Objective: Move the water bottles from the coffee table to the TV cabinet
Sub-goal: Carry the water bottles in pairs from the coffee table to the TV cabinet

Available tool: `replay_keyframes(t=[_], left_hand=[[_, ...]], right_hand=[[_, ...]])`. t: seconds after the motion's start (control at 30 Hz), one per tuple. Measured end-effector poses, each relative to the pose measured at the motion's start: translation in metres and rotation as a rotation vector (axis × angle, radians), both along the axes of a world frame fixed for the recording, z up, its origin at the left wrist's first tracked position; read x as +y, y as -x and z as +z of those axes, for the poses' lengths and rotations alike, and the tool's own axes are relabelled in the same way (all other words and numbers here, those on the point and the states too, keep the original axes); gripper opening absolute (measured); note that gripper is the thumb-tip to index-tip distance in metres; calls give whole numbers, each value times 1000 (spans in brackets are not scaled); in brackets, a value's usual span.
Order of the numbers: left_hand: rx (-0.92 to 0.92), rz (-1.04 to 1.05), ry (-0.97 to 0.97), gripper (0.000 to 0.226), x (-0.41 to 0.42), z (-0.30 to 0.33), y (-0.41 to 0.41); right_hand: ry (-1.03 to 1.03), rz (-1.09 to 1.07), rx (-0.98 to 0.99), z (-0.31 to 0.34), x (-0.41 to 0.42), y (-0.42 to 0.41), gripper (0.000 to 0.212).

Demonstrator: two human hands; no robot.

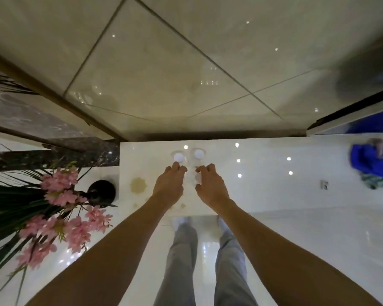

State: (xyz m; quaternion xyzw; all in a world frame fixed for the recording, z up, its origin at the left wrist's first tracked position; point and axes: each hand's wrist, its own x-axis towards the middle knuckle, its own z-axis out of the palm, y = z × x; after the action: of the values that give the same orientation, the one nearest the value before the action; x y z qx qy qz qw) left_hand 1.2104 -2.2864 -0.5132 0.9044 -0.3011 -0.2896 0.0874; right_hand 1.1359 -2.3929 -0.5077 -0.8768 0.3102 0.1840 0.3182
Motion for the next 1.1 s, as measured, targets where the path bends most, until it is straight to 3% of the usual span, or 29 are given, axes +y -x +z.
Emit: replay_keyframes(t=[0.3,0.6,0.87,1.1], left_hand=[[-54,-144,69,32,-30,91,-5],[-96,-500,179,32,-101,179,55],[-156,-812,164,31,-131,224,187],[-86,-959,235,29,-109,248,369]], right_hand=[[63,-155,-47,80,-24,24,38],[164,-471,-77,159,-57,115,40],[237,-778,-112,217,-60,286,41],[303,-1014,-133,242,15,486,44]])
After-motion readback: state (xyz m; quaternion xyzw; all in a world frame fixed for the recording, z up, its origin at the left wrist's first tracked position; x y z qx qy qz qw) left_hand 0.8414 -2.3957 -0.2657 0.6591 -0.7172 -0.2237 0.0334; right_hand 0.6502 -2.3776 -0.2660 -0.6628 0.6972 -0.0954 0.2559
